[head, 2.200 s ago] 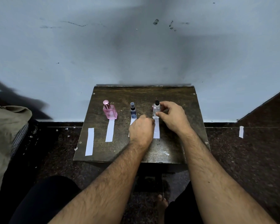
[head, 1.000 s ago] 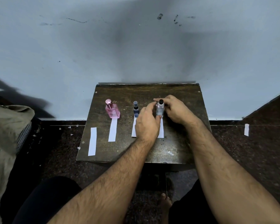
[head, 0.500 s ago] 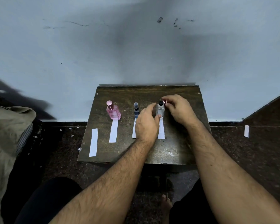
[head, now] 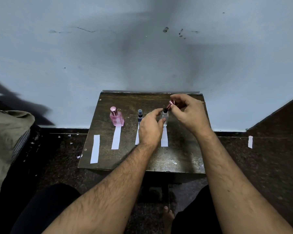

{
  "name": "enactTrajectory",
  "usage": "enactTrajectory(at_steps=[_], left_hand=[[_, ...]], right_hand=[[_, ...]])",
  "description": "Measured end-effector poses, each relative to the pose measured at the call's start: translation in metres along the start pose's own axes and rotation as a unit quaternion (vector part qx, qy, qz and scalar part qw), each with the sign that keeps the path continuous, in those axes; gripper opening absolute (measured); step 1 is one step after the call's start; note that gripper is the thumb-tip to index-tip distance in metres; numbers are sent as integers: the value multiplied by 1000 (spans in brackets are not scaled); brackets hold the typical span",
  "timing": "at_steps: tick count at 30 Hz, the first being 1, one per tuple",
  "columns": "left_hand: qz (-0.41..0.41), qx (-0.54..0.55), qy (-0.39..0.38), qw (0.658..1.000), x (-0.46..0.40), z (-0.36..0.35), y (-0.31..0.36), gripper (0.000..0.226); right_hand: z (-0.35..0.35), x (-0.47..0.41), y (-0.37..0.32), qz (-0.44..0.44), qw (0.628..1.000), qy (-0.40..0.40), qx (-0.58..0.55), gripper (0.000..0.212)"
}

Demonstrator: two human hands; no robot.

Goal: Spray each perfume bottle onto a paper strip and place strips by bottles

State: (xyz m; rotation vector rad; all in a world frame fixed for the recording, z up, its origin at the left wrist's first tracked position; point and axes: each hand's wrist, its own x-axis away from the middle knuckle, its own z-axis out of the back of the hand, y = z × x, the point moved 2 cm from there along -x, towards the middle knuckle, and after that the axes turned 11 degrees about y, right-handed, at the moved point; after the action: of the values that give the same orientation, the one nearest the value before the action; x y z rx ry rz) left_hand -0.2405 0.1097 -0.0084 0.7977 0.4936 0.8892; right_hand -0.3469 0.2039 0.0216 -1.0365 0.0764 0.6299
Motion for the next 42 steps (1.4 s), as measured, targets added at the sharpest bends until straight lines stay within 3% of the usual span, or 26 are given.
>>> enactTrajectory(at_steps=[9, 20, 35, 42], left_hand=[[7, -2, -7, 1000, -5, 0, -2, 38], [7, -9, -12, 1000, -7, 0, -4, 35], [12, -14, -8, 1000, -9, -2, -6, 34], [16, -21, -5, 1000, -8, 0, -3, 36]], right_hand=[[-7, 1, -8, 52, 995, -30, 84, 28], [-13, 5, -4, 43, 989, -62, 129, 29], [-17, 8, 0, 5, 993, -45, 109, 27], [-13, 11, -4, 8, 990, -67, 127, 44]])
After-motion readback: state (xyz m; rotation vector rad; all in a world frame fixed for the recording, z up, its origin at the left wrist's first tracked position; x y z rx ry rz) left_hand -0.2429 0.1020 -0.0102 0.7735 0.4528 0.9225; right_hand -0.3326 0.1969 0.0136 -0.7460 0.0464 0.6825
